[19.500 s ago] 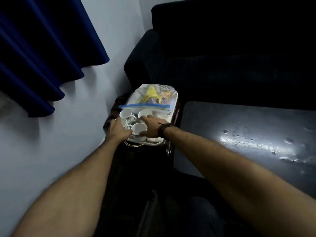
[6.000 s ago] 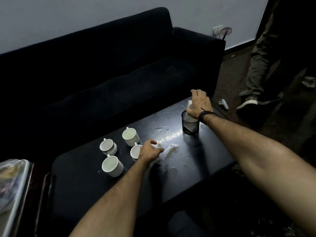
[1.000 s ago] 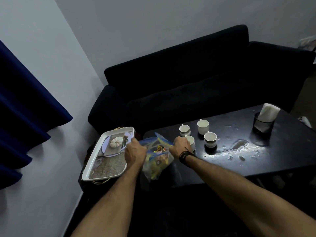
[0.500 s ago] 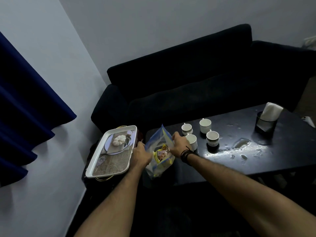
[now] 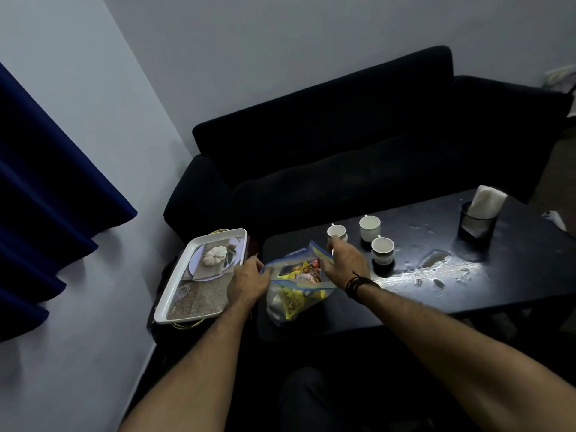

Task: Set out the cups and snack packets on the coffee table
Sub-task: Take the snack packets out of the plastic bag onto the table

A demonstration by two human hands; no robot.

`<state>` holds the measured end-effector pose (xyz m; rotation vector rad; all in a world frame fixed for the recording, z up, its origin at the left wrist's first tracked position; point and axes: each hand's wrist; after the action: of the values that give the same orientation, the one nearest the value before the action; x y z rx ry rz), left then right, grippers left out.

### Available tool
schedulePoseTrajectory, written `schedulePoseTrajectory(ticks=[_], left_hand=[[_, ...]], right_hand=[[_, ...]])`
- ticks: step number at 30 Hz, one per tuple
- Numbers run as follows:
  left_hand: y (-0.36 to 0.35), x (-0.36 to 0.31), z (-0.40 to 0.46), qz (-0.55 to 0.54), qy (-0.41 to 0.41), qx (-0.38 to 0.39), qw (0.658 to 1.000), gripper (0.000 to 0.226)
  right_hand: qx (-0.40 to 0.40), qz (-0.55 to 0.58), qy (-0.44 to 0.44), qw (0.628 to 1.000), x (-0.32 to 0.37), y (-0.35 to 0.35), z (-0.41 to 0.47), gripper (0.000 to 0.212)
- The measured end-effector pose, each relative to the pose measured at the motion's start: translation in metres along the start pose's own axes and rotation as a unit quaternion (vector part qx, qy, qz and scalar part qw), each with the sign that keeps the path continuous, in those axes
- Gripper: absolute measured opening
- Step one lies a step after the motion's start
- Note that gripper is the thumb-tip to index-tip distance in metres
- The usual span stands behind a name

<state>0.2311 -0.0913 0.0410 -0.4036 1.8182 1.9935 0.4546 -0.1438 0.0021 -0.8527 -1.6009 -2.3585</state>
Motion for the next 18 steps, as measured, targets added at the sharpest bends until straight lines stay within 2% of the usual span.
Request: schedulePoseTrajectory(ticks=[2,4,6,7,10,13,15,17,18], left_hand=[[-0.004,-0.005,-0.001,0.008,-0.016,0.001,1.000,0.032],[-0.007,-0.011,-0.003,0.002,-0.026,0.003,1.000,0.037],[-0.010,-0.017,-0.004,-0.012,-0.039,0.018,0.999,0.042],[-0.012,-0.021,-0.004,-0.021,-0.049,0.031,0.998,0.045],[-0.017,-0.028,-0.004,-0.045,-0.070,0.067,0.994,0.056],[-0.017,-0.027,-0.001,-0.096,-0.042,0.070,0.992,0.064],[-0.017,-0.022,0.001,-0.125,-0.005,0.055,0.991,0.063],[-0.020,-0.014,0.004,-0.140,0.034,0.045,0.989,0.058],[-0.023,-0.008,0.006,-0.142,0.053,0.047,0.987,0.055]], right_hand=[[-0.043,0.003,0.078,0.996,0.005,-0.003,-0.002,0.014],[0.009,0.001,0.134,0.991,0.011,-0.006,-0.004,0.005],[0.109,-0.021,0.150,0.982,0.016,-0.010,-0.003,0.011],[0.147,-0.033,0.141,0.978,0.017,-0.012,-0.003,0.018],[0.178,-0.018,0.066,0.982,0.016,-0.021,-0.007,0.038],[0.230,0.022,0.033,0.972,0.011,-0.029,-0.010,0.058],[0.254,0.011,0.039,0.966,0.007,-0.037,-0.011,0.052],[0.296,-0.041,0.053,0.953,0.000,-0.041,-0.011,0.033],[0.317,-0.038,0.026,0.947,-0.003,-0.044,-0.010,0.026]])
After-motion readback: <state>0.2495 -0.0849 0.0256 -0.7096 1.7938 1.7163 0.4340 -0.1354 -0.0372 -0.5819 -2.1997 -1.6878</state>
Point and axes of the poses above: each hand's wrist, its own z-axis towards the middle knuckle, its own y-axis out of the back of the hand, x = y × z, and after that the axes turned 6 degrees about -z, right-handed
